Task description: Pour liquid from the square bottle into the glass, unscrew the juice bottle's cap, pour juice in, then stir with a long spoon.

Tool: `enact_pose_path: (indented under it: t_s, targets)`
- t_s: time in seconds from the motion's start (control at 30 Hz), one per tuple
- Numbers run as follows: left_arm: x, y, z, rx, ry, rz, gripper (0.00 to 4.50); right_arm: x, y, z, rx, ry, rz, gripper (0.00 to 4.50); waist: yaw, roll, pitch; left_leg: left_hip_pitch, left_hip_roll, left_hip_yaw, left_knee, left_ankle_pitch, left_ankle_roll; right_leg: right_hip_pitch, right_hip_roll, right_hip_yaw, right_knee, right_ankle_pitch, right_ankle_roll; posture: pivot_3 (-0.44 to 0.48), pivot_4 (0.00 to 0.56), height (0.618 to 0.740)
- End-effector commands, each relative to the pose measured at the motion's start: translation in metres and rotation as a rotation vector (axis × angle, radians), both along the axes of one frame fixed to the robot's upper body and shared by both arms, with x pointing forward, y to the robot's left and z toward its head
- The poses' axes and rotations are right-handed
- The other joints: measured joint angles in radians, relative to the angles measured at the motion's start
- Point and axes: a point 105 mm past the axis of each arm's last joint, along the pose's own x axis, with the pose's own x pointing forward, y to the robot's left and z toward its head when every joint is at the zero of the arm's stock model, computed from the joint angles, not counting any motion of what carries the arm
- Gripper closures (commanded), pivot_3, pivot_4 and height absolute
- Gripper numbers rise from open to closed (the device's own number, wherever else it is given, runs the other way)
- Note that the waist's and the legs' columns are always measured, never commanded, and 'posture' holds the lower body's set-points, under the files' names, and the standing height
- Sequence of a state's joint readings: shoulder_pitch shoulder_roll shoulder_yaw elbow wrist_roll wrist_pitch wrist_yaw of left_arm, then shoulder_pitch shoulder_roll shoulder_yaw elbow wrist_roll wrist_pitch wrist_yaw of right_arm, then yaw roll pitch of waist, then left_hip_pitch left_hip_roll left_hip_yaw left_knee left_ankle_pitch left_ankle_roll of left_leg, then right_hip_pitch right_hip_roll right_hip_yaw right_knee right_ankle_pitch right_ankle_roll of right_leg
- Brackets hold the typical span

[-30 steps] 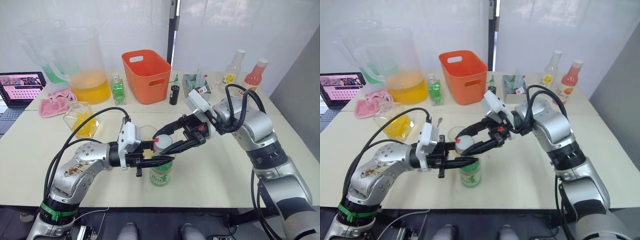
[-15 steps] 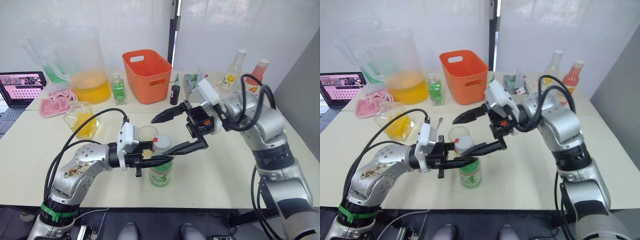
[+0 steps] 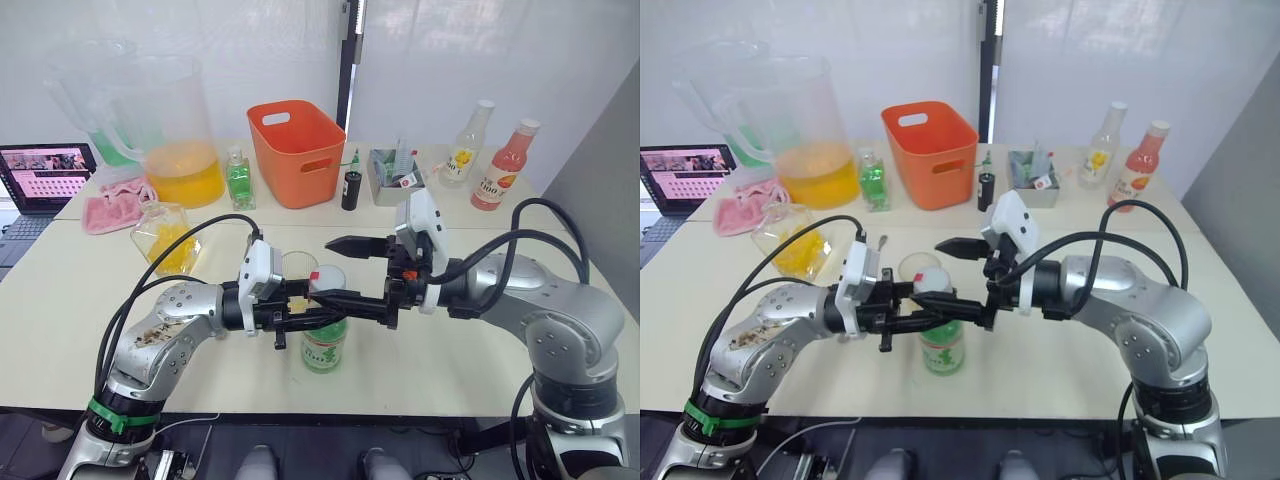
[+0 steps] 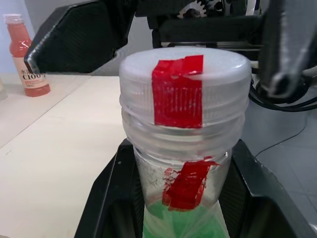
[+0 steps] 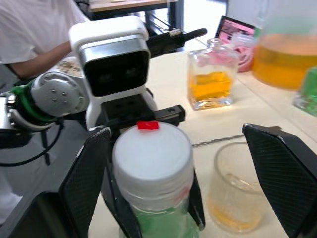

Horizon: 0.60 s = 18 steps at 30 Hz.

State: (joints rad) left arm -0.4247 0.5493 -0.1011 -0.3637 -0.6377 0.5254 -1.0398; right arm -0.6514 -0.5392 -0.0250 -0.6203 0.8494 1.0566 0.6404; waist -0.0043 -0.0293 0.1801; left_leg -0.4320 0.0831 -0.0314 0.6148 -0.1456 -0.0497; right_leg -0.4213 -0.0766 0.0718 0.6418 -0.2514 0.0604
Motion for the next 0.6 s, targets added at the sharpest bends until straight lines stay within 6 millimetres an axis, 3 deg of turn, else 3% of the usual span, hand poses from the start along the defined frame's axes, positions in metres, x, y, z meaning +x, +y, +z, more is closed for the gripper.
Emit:
enact_pose_path:
  t_s: [0.03, 0.4, 0.6]
  targets:
    - [-0.0077, -0.0104, -0.0191, 0.033, 0.126, -0.075, 3.1, -0.0061, -0.0007, 0.0085, 0.02, -0.031, -0.022, 0.0, 0.001, 0.0, 0.0, 0.0, 0.0, 0.0, 0.0, 0.0, 0.0, 0.0, 0.0, 0.0, 0.0, 0.0, 0.0, 0.0, 0.15, 0.703]
    - [-0.0044, -0.0123, -0.0169, 0.042, 0.132, -0.088, 3.1, -0.0113, 0.003, 0.0092, 0.022, -0.021, -0.058, 0.0, 0.001, 0.0, 0.0, -0.001, 0.0, 0.0, 0.0, 0.0, 0.0, 0.0, 0.0, 0.0, 0.0, 0.0, 0.0, 0.0, 0.15, 0.703]
    - [-0.0034, -0.0106, -0.0189, 0.043, 0.135, -0.079, 3.1, -0.0131, 0.005, 0.0088, 0.032, -0.004, -0.034, 1.86, 0.001, 0.0, 0.0, -0.001, 0.0, 0.0, 0.0, 0.0, 0.0, 0.0, 0.0, 0.0, -0.001, 0.0, 0.0, 0.0, 0.15, 0.703]
